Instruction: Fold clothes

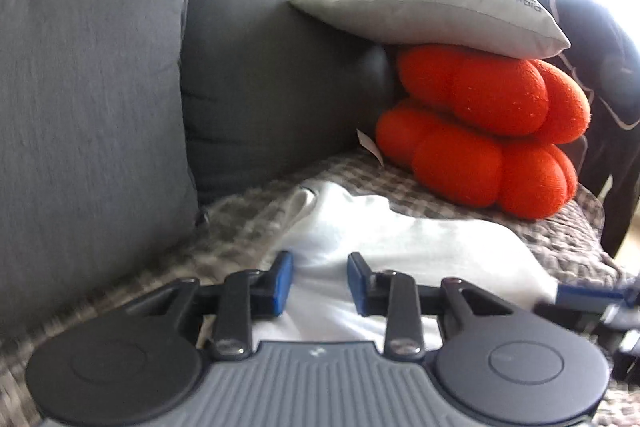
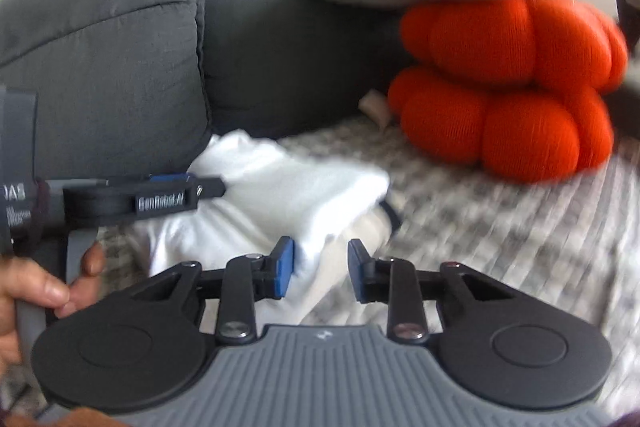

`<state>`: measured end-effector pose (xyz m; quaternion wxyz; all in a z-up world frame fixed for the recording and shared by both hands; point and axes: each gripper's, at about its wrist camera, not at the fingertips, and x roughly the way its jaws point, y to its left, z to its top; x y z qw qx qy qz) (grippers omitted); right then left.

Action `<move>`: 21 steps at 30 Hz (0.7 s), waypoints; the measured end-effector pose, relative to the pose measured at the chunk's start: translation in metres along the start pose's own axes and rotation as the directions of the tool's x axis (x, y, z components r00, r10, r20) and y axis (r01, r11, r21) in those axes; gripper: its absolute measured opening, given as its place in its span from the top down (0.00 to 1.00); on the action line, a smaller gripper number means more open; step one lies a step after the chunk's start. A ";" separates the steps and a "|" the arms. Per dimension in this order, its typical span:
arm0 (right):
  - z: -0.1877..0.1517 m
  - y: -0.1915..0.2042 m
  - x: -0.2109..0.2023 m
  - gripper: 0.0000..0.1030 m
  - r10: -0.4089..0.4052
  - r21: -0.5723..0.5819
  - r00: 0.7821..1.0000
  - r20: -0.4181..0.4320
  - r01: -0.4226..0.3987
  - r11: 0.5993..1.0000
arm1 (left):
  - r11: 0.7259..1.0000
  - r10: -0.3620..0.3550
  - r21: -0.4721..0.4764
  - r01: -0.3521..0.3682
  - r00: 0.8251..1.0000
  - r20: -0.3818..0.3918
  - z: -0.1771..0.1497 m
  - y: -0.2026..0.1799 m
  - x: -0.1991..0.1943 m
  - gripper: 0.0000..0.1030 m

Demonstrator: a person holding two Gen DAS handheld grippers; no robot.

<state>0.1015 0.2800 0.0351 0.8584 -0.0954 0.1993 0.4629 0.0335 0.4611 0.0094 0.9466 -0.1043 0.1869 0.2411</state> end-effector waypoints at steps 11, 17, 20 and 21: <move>0.019 0.001 0.085 0.69 -0.042 -0.049 0.993 -0.108 0.037 0.998 | 0.990 -0.085 -0.113 0.084 0.996 -0.007 0.000 0.020 0.015 0.68; 0.017 -0.004 0.062 0.69 -0.014 0.020 0.999 -0.037 0.015 1.000 | 0.987 -0.084 -0.136 0.082 0.996 -0.006 -0.001 0.024 0.016 0.68; 0.015 -0.006 0.043 0.67 -0.001 0.062 1.000 -0.020 0.002 0.998 | 0.987 -0.081 -0.143 0.079 0.997 -0.005 -0.001 0.025 0.017 0.68; 0.006 -0.006 0.040 0.65 0.013 0.082 0.999 -0.037 -0.009 0.997 | 0.987 -0.080 -0.143 0.079 0.997 -0.004 -0.001 0.025 0.017 0.68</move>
